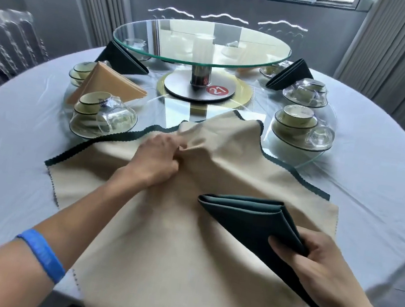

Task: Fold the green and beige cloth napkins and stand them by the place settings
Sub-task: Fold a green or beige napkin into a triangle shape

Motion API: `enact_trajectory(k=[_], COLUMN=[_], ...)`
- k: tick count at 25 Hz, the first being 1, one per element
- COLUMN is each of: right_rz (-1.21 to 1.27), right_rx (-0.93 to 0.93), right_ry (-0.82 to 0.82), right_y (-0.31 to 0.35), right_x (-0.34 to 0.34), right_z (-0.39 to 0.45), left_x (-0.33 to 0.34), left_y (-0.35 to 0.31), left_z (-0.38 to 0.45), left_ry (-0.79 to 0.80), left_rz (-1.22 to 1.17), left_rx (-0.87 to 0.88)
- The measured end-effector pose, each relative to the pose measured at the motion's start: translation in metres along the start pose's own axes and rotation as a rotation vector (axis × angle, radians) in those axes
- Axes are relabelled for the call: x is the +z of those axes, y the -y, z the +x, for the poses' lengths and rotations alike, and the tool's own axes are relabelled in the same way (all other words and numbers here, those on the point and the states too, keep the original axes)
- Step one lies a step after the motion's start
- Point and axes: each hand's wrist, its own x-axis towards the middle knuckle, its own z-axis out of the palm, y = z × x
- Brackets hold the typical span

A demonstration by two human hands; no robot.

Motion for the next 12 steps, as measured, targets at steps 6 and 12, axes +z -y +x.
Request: enact_trajectory(k=[6, 12], right_rz=[0.192, 0.321], right_rx=[-0.041, -0.179], right_ry=[-0.243, -0.221], right_y=[0.028, 0.078], right_x=[-0.016, -0.002], right_z=[0.001, 0.031], left_x=[0.000, 0.000], left_y=[0.004, 0.022], left_z=[-0.071, -0.155], left_ry=[0.004, 0.206], left_rz=[-0.389, -0.274], left_rx=[0.336, 0.491])
